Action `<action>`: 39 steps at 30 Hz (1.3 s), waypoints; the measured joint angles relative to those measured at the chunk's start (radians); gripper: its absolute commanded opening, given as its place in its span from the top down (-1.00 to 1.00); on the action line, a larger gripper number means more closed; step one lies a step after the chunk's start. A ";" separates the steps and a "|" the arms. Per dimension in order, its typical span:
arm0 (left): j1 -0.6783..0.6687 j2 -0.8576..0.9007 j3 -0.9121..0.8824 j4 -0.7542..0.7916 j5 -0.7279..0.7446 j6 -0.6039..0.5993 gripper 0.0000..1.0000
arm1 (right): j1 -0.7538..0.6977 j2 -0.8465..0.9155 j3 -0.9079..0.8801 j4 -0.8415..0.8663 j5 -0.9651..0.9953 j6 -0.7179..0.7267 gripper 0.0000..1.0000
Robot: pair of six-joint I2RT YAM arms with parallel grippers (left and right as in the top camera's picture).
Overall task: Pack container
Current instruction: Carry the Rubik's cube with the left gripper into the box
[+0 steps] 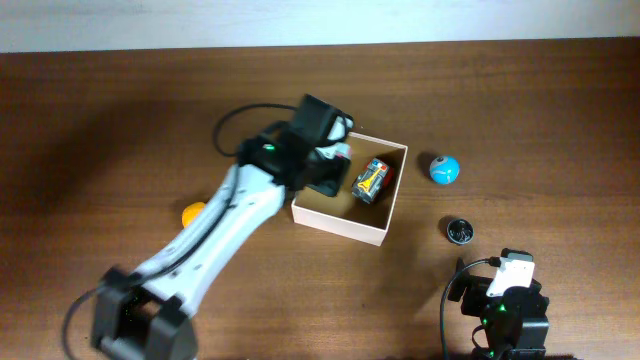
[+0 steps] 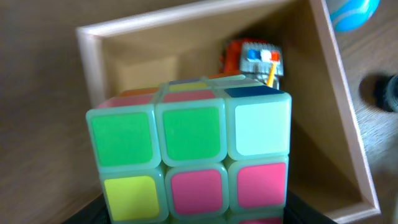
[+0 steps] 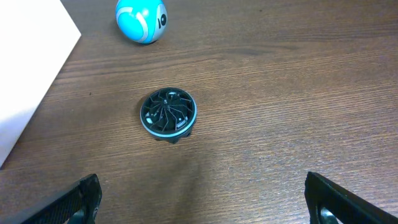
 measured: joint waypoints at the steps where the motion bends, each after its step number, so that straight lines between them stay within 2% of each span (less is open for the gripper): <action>1: -0.009 0.019 -0.001 0.010 0.000 0.000 0.06 | 0.000 0.000 0.000 0.000 0.000 0.000 -0.97; 14: 0.002 0.214 -0.006 0.166 -0.069 0.000 0.04 | 0.000 0.000 0.000 0.000 0.000 0.000 -0.97; 17: 0.013 0.238 -0.006 0.181 -0.072 0.001 -0.35 | 0.000 0.000 0.000 0.000 0.000 0.000 -0.97; 19: 0.021 0.243 -0.006 0.187 -0.075 0.007 -0.51 | 0.000 0.000 0.000 0.000 0.000 0.000 -0.97; 20: 0.024 0.243 -0.006 0.188 -0.079 0.008 -0.83 | 0.000 0.000 0.000 0.000 0.000 0.000 -0.97; 21: 0.027 0.243 -0.006 0.188 -0.081 0.010 -0.99 | 0.000 0.000 0.000 0.000 0.000 0.000 -0.97; 28: 0.031 0.243 -0.005 0.111 -0.092 -0.006 -0.99 | 0.000 0.000 0.000 0.000 0.000 0.000 -0.97; 33: 0.031 0.243 -0.005 0.061 -0.114 -0.085 -0.99 | 0.000 0.000 0.000 0.000 0.000 0.000 -0.97; 39: 0.031 0.241 -0.002 0.057 -0.129 -0.125 -0.99 | 0.000 0.000 0.000 0.000 0.000 0.000 -0.97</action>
